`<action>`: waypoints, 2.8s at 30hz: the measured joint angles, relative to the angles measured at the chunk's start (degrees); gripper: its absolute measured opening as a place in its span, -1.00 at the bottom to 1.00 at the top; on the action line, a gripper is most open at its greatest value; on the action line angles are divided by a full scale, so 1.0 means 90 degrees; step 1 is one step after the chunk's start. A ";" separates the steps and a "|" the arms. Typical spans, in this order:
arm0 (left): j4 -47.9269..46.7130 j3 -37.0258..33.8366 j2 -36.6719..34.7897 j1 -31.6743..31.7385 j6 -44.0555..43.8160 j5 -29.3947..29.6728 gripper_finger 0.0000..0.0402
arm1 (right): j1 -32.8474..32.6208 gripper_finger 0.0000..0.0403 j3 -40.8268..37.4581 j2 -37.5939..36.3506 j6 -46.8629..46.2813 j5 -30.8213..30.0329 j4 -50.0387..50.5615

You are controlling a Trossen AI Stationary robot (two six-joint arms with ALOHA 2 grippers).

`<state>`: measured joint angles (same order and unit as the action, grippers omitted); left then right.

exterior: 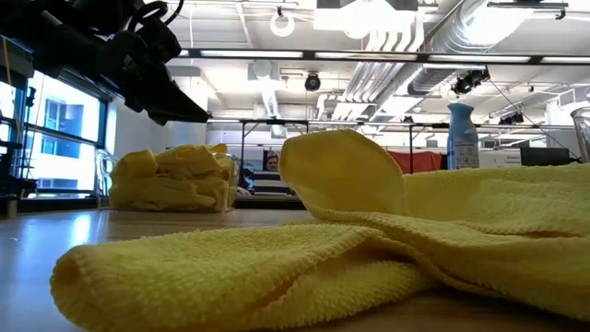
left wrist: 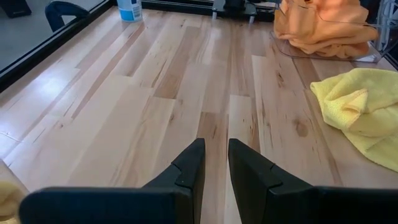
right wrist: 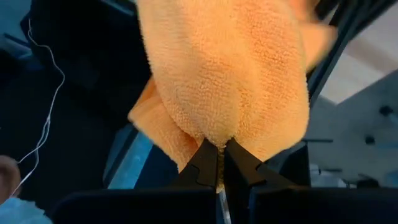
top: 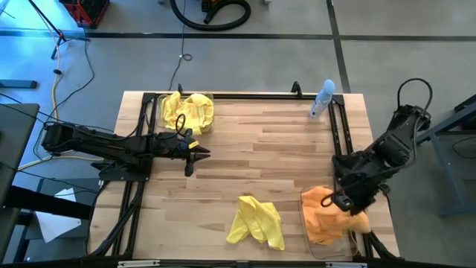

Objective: Sort microfiber towel by color & place in baskets
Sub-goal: Put the orange into the bottom transparent bin

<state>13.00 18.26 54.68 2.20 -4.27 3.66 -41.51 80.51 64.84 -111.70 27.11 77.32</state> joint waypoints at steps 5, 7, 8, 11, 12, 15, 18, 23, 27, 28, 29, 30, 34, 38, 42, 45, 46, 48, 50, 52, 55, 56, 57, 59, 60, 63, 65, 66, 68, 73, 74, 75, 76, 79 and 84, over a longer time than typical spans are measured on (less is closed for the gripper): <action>-0.0005 0.0000 0.0000 0.0000 0.0000 0.0006 -0.70 | -0.0398 -1.00 0.0000 0.0094 -0.0713 -0.0110 -0.0123; -0.0005 0.0000 0.0000 0.0000 0.0000 0.0012 -0.70 | -0.0476 -1.00 0.0000 0.0139 -0.0643 -0.0541 -0.0015; -0.0005 0.0000 0.0000 0.0000 0.0000 0.0020 -0.70 | -0.0495 -1.00 0.0000 0.0164 -0.0550 -0.0875 0.0072; -0.0013 0.0000 0.0000 0.0000 0.0000 0.0024 -0.70 | -0.0504 -1.00 0.0000 0.0273 -0.0268 -0.2037 0.0590; -0.0022 0.0000 0.0000 0.0000 -0.0001 0.0024 -0.70 | -0.0504 -1.00 0.0000 0.0343 -0.0326 -0.2369 0.0839; -0.0140 0.0000 0.0000 0.0000 -0.0002 0.0024 -0.70 | -0.0504 -1.00 -0.0005 0.0583 -0.0661 -0.2799 0.1491; -0.0219 -0.0002 0.0002 0.0000 -0.0002 0.0024 -0.70 | -0.0510 -1.00 -0.0256 0.0780 -0.0718 -0.2782 0.1066; -0.0258 -0.0002 0.0002 0.0000 -0.0002 0.0022 -0.70 | -0.0506 -1.00 -0.0819 0.1248 -0.0980 -0.2207 -0.0027; -0.0268 -0.0002 0.0002 0.0000 -0.0002 0.0022 -0.70 | -0.0511 -1.00 -0.1409 0.1563 -0.0693 -0.1628 -0.0995; -0.0270 -0.0002 0.0002 0.0000 -0.0002 0.0022 -0.70 | -0.0511 -1.00 -0.1563 0.1617 -0.0651 -0.1618 -0.1209; -0.0270 -0.0002 0.0002 0.0000 -0.0002 0.0022 -0.70 | -0.0509 -1.00 -0.1725 0.1667 -0.0637 -0.1627 -0.1408; -0.0270 -0.0002 0.0002 0.0000 -0.0005 0.0022 -0.70 | -0.0505 -1.00 -0.1903 0.1709 -0.0637 -0.1629 -0.1595; -0.0273 -0.0002 0.0002 0.0000 -0.0013 0.0022 -0.70 | -0.0501 -1.00 -0.2698 0.1804 -0.0763 -0.1628 -0.2325; -0.0277 -0.0002 0.0005 0.0000 -0.0017 0.0022 -0.70 | -0.0501 -1.00 -0.3530 0.1799 -0.0850 -0.1668 -0.3386; -0.0277 -0.0002 0.0005 0.0000 -0.0015 0.0020 -0.70 | -0.0501 -0.99 -0.4188 0.1779 -0.1035 -0.1792 -0.4227; -0.0280 -0.0002 0.0005 0.0000 -0.0015 0.0019 -0.70 | -0.0501 -0.93 -0.4429 0.1766 -0.1045 -0.1797 -0.4518; -0.0280 -0.0002 0.0005 0.0000 -0.0017 0.0020 -0.70 | -0.0501 -0.88 -0.4435 0.1768 -0.1043 -0.1804 -0.4529; -0.0287 -0.0002 0.0005 0.0000 -0.0013 0.0019 -0.70 | -0.0501 -0.78 -0.4385 0.1779 -0.0987 -0.1837 -0.4480; -0.0313 -0.0002 0.0006 0.0001 -0.0015 0.0019 -0.70 | -0.0501 -0.66 -0.4298 0.1785 -0.0897 -0.1869 -0.4436; -0.0307 -0.0002 0.0007 0.0000 -0.0012 0.0019 -0.70 | -0.0501 -0.53 -0.4193 0.1797 -0.0879 -0.1897 -0.4371; -0.0313 -0.0003 0.0007 0.0000 -0.0010 0.0019 -0.70 | -0.0501 -0.38 -0.4006 0.1806 -0.0868 -0.1939 -0.4170; -0.0314 -0.0002 0.0007 0.0000 -0.0012 0.0019 -0.70 | -0.0501 -0.33 -0.3934 0.1809 -0.0846 -0.1949 -0.4074; -0.0315 -0.0002 0.0007 0.0001 -0.0011 0.0019 -0.70 | -0.0501 -0.30 -0.3845 0.1809 -0.0795 -0.1959 -0.3936; -0.0314 -0.0002 0.0007 0.0000 -0.0011 0.0019 -0.70 | -0.0501 -0.24 -0.3654 0.1809 -0.0692 -0.1966 -0.3672; -0.0316 -0.0002 0.0007 0.0000 -0.0012 0.0019 -0.70 | -0.0501 -0.23 -0.3542 0.1812 -0.0624 -0.1970 -0.3509; -0.0319 -0.0002 0.0007 0.0002 -0.0015 0.0017 -0.70 | -0.0501 -0.20 -0.3160 0.1814 -0.0552 -0.1992 -0.2923; -0.0319 -0.0002 0.0007 0.0000 -0.0017 0.0019 -0.70 | -0.0501 -0.20 -0.2891 0.1814 -0.0549 -0.2017 -0.2468; -0.0319 -0.0002 0.0007 0.0000 -0.0017 0.0017 -0.70 | -0.0501 -0.20 -0.2739 0.1814 -0.0549 -0.2039 -0.2247; -0.0319 -0.0002 0.0007 0.0000 -0.0017 0.0017 -0.70 | -0.0501 -0.20 -0.2463 0.1814 -0.0537 -0.2146 -0.1892; -0.0319 -0.0002 0.0007 0.0001 -0.0019 0.0017 -0.70 | -0.0501 -0.20 -0.1744 0.1812 -0.0535 -0.2388 -0.1023; -0.0319 -0.0003 0.0007 0.0000 -0.0022 0.0017 -0.70 | -0.0501 -0.20 -0.1623 0.1809 -0.0533 -0.2399 -0.0873; -0.0319 -0.0002 0.0007 0.0000 -0.0021 0.0017 -0.70 | -0.0501 -0.20 -0.1507 0.1809 -0.0535 -0.2397 -0.0724; -0.0321 -0.0004 0.0007 0.0000 -0.0021 0.0017 -0.70 | -0.0500 -0.20 -0.1403 0.1809 -0.0542 -0.2397 -0.0563; -0.0319 -0.0002 0.0007 0.0000 -0.0022 0.0017 -0.70 | -0.0504 -0.20 -0.1212 0.1802 -0.0691 -0.2395 -0.0167; -0.0321 -0.0002 0.0007 0.0001 -0.0018 0.0017 -0.70 | -0.0620 -0.20 -0.1381 0.1800 -0.1076 -0.2226 -0.0038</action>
<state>10.11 18.24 54.74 2.21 -4.44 3.81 -47.08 68.08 81.03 -121.38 7.08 76.98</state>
